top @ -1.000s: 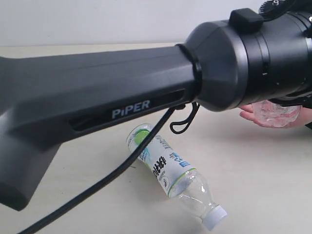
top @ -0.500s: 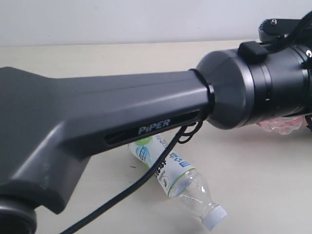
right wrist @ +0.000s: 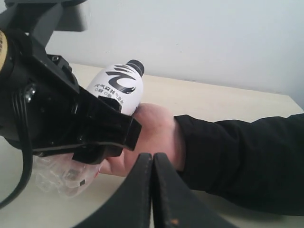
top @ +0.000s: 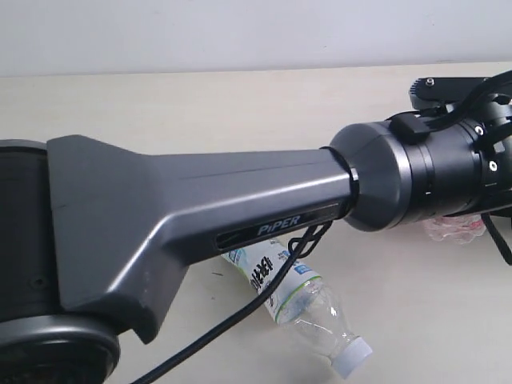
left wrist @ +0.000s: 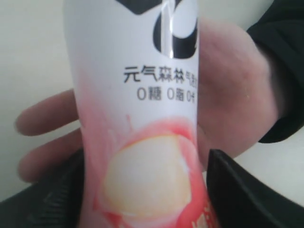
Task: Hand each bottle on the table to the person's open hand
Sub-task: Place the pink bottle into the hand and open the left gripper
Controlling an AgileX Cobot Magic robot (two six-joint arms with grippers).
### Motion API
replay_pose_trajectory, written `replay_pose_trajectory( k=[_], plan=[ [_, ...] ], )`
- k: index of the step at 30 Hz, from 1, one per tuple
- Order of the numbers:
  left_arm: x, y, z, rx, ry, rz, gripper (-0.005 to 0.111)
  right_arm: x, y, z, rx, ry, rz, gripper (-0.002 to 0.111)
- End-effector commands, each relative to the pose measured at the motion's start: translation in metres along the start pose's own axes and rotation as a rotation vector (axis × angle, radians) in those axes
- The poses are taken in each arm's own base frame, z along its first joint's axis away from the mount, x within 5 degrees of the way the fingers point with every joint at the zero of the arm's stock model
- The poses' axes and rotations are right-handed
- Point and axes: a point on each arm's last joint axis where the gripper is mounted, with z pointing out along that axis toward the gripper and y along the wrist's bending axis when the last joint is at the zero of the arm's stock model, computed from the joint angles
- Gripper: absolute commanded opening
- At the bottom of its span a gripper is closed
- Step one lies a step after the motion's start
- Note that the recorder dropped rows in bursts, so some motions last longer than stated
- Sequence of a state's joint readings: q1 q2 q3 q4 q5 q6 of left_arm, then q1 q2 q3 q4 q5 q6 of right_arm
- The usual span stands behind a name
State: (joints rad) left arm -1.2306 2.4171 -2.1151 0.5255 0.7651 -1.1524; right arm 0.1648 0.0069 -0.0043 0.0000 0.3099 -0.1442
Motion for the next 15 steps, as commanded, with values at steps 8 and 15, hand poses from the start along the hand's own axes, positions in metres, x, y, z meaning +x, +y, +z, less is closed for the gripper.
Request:
replay_pose_trajectory(
  k=[8, 15],
  plan=[
    [0.0003, -0.0071, -0.0015, 0.078, 0.021, 0.028, 0.0, 0.0, 0.0002, -0.0001, -0.001, -0.015, 0.0, 0.0],
    [-0.0014, -0.0041, 0.0003, 0.087, 0.042, 0.025, 0.033, 0.0, 0.0002, -0.0001, -0.001, -0.015, 0.0, 0.0]
  ],
)
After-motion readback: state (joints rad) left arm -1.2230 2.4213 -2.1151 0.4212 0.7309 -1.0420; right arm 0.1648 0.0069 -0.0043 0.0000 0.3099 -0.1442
